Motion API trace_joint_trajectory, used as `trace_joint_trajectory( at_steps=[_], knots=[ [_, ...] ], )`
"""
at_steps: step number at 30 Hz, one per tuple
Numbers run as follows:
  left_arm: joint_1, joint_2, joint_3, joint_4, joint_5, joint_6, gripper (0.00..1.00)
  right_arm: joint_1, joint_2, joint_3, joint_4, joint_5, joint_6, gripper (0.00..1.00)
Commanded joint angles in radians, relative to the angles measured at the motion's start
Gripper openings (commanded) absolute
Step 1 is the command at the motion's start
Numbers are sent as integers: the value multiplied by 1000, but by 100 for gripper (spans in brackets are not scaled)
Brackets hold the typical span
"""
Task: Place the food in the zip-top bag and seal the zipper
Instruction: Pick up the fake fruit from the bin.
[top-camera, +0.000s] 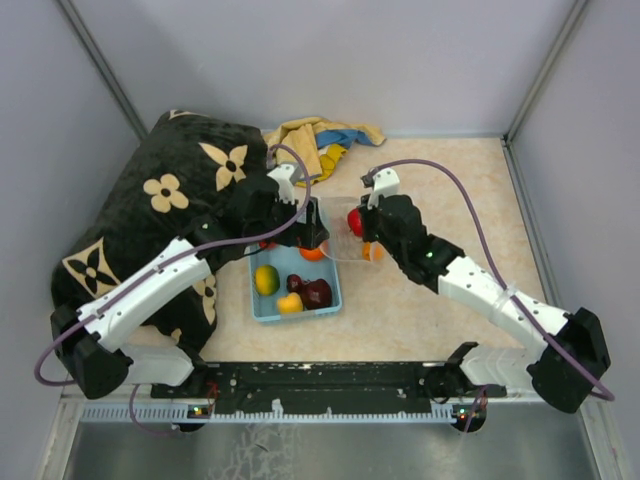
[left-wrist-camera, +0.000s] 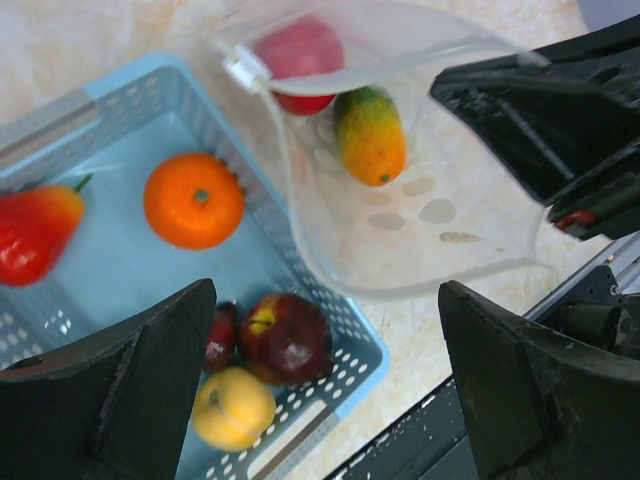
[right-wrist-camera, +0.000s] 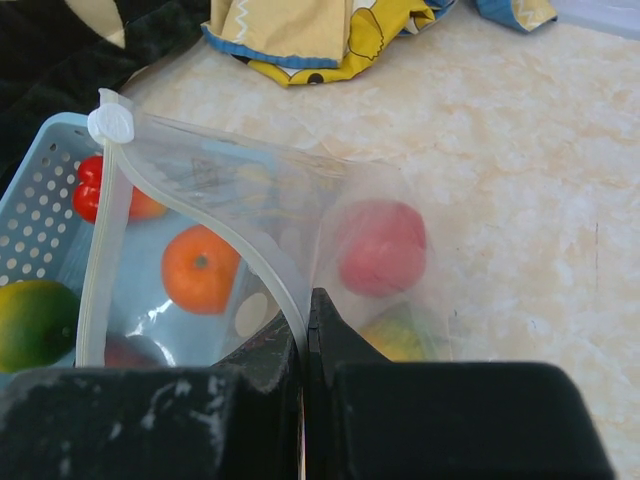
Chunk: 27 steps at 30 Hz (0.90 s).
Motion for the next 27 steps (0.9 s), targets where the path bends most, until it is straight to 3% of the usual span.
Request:
trace_joint_trajectory(
  at_steps=[1, 13, 27],
  knots=[
    [16, -48, -17, -152, -82, -68, 97, -10, -48, 4, 64, 31, 9, 1],
    [59, 23, 6, -470, -213, -87, 94, -14, -85, -31, 52, 49, 16, 1],
    [59, 171, -61, -490, -211, -103, 77, -14, -93, -43, 50, 34, 8, 1]
  ],
)
